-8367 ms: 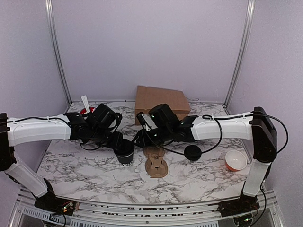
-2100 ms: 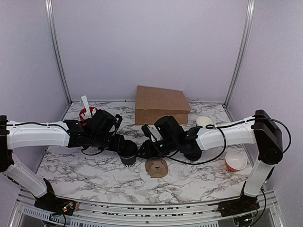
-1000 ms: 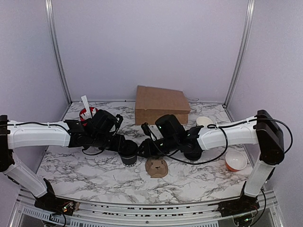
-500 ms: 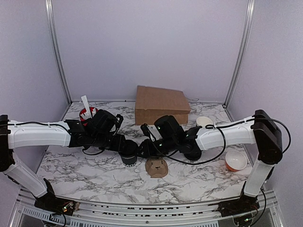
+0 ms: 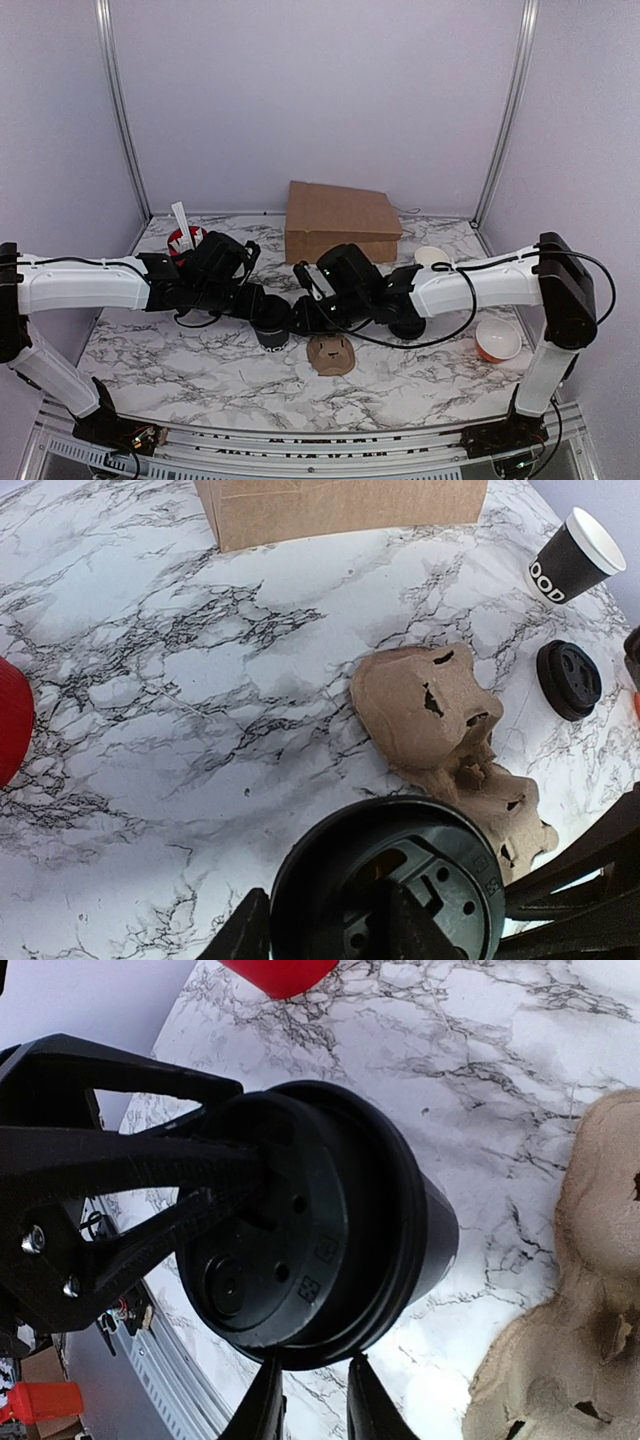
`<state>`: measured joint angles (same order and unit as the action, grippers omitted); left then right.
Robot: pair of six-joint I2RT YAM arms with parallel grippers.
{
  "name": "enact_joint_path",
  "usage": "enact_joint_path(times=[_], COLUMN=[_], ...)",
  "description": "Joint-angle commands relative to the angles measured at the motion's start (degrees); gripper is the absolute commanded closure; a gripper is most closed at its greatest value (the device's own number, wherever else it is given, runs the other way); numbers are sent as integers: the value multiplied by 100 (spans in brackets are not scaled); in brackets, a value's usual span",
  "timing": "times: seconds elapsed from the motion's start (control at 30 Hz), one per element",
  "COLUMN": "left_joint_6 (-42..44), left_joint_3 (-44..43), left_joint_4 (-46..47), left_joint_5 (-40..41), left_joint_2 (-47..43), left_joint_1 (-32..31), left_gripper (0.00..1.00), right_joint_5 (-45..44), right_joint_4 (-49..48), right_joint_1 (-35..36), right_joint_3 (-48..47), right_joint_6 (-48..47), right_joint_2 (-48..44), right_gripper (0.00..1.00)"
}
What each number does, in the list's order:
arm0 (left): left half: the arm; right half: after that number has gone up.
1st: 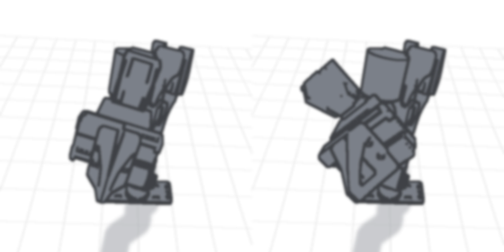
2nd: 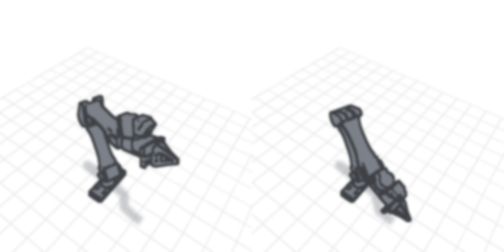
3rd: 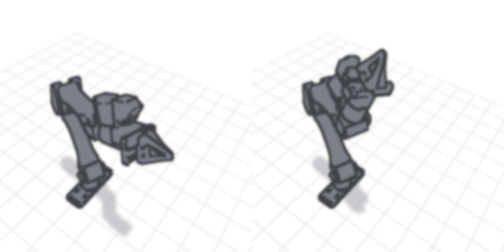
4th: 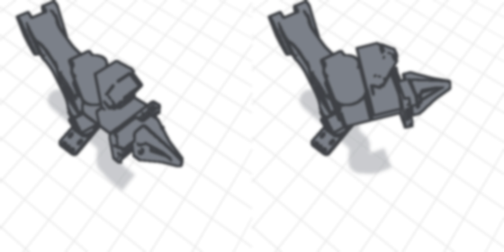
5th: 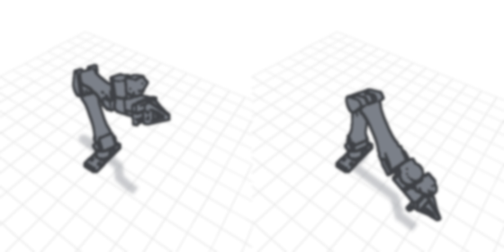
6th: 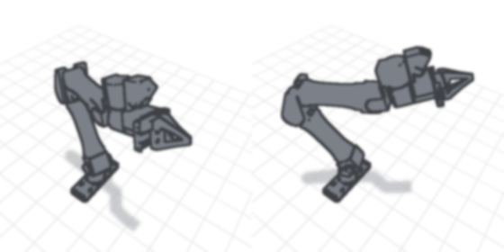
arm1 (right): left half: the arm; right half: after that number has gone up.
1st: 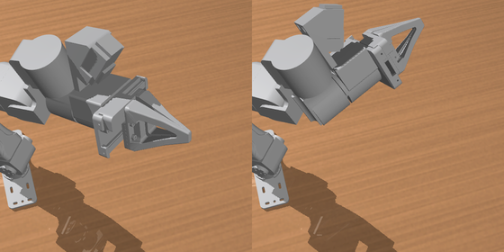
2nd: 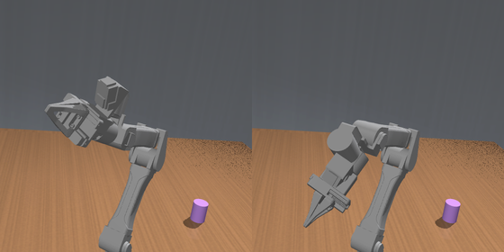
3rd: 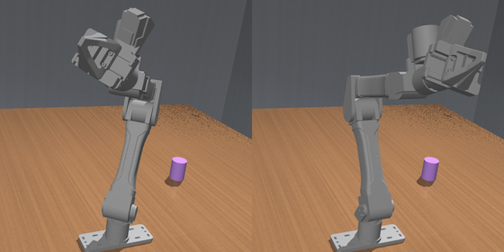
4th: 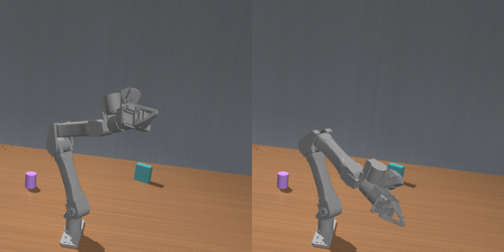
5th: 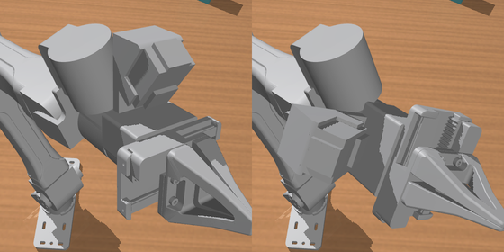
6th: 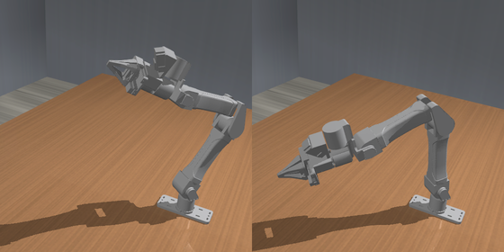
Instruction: Pack the takeout coffee
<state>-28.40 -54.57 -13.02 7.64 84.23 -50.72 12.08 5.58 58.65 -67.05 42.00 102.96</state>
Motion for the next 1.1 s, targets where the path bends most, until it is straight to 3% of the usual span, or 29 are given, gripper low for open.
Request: enact_joint_path(times=[0.0,0.3,0.63,0.87,1.07], left_joint_6=[28,45,11,10,10], left_joint_3=[216,296,236,245,179], left_joint_4=[-356,-325,-314,-332,-380], left_joint_5=[-235,-228,-214,-217,-211], left_joint_2=[250,200,130,44,49], left_joint_1=[-43,-43,-43,-43,-43], left_gripper=[61,61,60,60,60], right_joint_5=[-922,-982,-530,958,1729], right_joint_4=[1355,1456,465,-1593,-2942], right_joint_1=[67,243,216,-275,-535], right_joint_3=[78,128,36,455,359], right_joint_6=[-31,55,-443,-217,240], right_joint_2=[715,969,-120,-667,-402], right_gripper=[80,80,78,78,85])
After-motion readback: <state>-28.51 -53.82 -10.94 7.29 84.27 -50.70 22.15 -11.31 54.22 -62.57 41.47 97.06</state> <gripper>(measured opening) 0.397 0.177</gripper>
